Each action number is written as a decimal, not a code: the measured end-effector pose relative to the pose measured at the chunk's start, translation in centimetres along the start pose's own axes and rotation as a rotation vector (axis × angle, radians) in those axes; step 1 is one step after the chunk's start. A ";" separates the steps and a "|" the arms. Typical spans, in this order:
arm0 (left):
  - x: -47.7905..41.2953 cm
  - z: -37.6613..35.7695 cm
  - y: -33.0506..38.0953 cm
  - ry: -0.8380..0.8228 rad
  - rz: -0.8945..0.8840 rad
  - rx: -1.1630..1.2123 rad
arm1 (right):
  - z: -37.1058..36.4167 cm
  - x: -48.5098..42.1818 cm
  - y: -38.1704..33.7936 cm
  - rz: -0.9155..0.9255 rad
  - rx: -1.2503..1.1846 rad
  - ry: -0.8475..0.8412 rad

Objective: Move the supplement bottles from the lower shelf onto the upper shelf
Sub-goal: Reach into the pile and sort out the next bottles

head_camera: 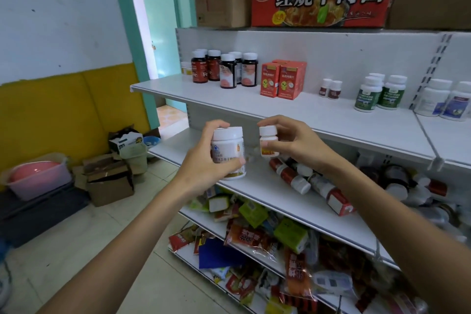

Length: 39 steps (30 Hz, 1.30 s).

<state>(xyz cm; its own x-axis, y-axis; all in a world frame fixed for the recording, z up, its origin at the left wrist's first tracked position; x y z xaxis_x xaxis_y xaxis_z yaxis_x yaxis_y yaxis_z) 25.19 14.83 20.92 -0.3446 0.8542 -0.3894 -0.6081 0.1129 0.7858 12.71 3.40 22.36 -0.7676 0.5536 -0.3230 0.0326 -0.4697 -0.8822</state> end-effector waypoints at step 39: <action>-29.0 26.1 -27.8 0.325 0.132 0.030 | -16.1 -48.4 5.5 0.169 0.153 -0.062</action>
<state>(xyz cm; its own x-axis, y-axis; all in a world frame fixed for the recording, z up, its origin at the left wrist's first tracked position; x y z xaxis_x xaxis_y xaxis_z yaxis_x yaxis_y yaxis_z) 70.80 0.13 22.92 -0.6315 0.6568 -0.4121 -0.5235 0.0309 0.8515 60.37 -14.88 27.64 -0.7978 0.4171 -0.4354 0.0696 -0.6536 -0.7537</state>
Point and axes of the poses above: each hand's wrist, its own x-axis away from the middle knuckle, its own z-axis out of the back of the hand, y = z × x, the point moved 9 cm from there along -x, towards the middle knuckle, and after that the axes turned 5 degrees about -x, right-handed, at the moved point
